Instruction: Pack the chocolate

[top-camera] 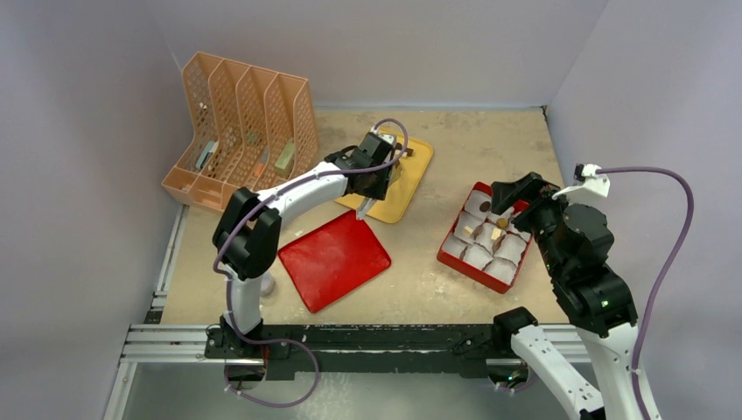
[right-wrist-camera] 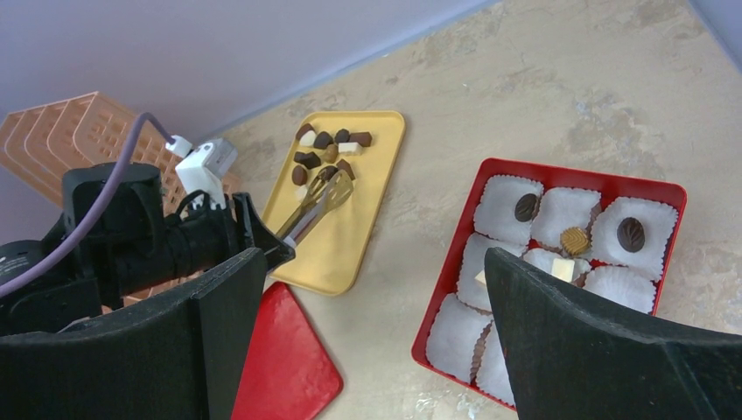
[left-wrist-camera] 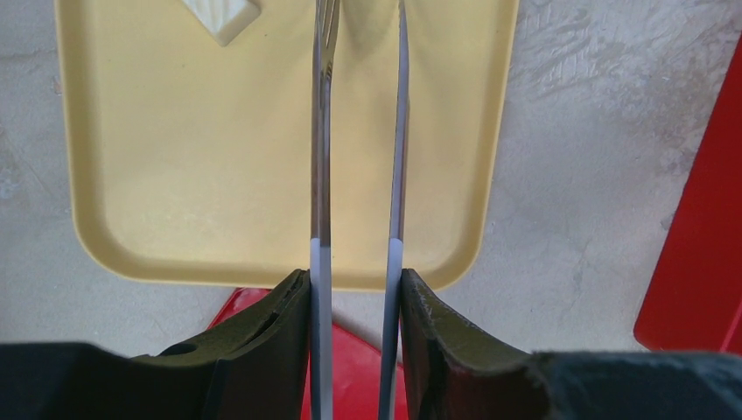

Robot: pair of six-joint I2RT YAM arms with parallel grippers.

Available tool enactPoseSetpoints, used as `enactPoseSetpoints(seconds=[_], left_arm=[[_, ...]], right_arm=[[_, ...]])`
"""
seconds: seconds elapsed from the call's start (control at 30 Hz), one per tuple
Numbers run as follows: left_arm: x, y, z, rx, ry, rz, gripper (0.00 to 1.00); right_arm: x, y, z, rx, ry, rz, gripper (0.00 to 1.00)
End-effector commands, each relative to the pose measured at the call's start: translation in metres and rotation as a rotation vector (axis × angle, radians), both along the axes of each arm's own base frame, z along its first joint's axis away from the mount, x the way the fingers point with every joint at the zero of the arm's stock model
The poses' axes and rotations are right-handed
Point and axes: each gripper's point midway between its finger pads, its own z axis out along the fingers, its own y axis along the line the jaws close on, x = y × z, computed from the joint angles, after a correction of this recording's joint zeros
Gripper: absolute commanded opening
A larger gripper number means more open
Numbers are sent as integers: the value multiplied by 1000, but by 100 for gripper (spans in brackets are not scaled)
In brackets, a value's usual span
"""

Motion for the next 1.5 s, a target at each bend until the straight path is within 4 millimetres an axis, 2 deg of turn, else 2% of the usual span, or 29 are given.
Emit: enactPoseSetpoints(seconds=[0.0, 0.27, 0.6, 0.7, 0.87, 1.0, 1.13, 1.33, 1.47], left_arm=[[19, -17, 21, -66, -64, -11, 37], [27, -24, 18, -79, -69, -9, 39], [39, -24, 8, -46, -81, 19, 40], [39, -26, 8, -46, -77, 16, 31], [34, -23, 20, -56, -80, 9, 21], [26, -21, 32, -80, -85, 3, 16], [18, -20, 51, -123, -97, -3, 15], [4, -21, 64, -172, -92, -33, 15], [-10, -36, 81, -274, -73, -85, 15]], right_arm=[[6, -3, 8, -16, -29, -23, 97], [6, -4, 8, -16, -30, -26, 97], [2, -5, 11, -8, -37, -27, 97], [1, -6, 11, -10, -34, -28, 97], [2, -6, 10, -6, -32, -32, 97], [3, -4, 9, -1, -25, -26, 97], [5, -3, 11, -4, -19, -26, 96], [12, 0, 8, 10, -6, -28, 96], [15, 0, 11, 12, -10, -34, 96]])
